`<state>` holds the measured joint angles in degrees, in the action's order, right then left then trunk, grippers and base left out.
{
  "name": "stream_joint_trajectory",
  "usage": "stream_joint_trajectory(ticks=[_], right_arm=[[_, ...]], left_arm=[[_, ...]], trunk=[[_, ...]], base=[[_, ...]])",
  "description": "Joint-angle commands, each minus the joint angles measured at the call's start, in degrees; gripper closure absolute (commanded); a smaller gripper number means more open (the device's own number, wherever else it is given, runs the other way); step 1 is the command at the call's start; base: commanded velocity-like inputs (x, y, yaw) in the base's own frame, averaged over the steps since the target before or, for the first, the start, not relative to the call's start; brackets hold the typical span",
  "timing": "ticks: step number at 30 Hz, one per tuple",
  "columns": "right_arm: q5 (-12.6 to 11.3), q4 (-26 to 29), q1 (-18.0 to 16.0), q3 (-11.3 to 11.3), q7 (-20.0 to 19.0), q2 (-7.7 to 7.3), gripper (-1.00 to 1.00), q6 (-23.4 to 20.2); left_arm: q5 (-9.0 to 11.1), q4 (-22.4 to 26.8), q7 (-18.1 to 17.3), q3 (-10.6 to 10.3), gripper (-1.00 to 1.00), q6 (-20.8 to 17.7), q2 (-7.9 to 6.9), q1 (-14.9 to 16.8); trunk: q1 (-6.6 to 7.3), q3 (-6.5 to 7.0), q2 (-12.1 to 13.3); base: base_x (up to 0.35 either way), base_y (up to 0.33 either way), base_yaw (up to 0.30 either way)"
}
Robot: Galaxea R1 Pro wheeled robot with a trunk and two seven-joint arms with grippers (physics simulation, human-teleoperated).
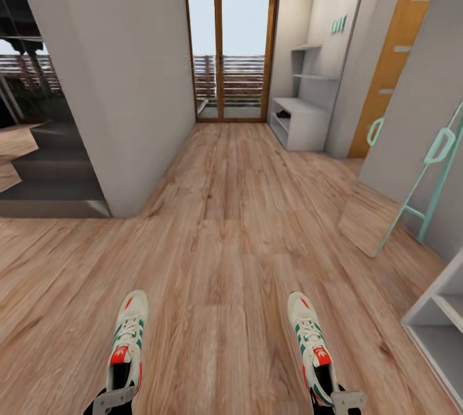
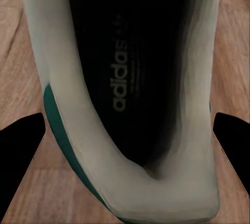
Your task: Pick up the two gym shoes and the two sandals from the corridor floor and place them onto the hallstand (shoe rack) in the corridor, making sure they are on the rack and not on the floor. Arrange them so the two gym shoes are next to each other and the two sandals are next to each other.
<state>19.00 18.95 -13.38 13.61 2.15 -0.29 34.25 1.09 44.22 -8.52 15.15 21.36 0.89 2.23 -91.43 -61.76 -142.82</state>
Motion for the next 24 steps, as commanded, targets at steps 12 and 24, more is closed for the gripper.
stream_joint_trajectory(ticks=[12, 24], right_arm=[[0.6, -0.05, -0.03, 0.29, 0.22, 0.02, 1.0, 0.2], [0.6, -0.05, -0.03, 0.28, 0.23, 0.02, 1.0, 0.2]], left_arm=[[0.14, -0.01, -0.62, 0.32, 1.0, 0.08, 0.07, 0.0], [0.14, -0.01, -0.62, 0.32, 1.0, 0.08, 0.07, 0.05]], trunk=[[-0.02, -0.05, -0.02], [-0.02, -0.05, -0.02]], base=[[0.339, 0.0, 0.0], [0.339, 0.0, 0.0]])
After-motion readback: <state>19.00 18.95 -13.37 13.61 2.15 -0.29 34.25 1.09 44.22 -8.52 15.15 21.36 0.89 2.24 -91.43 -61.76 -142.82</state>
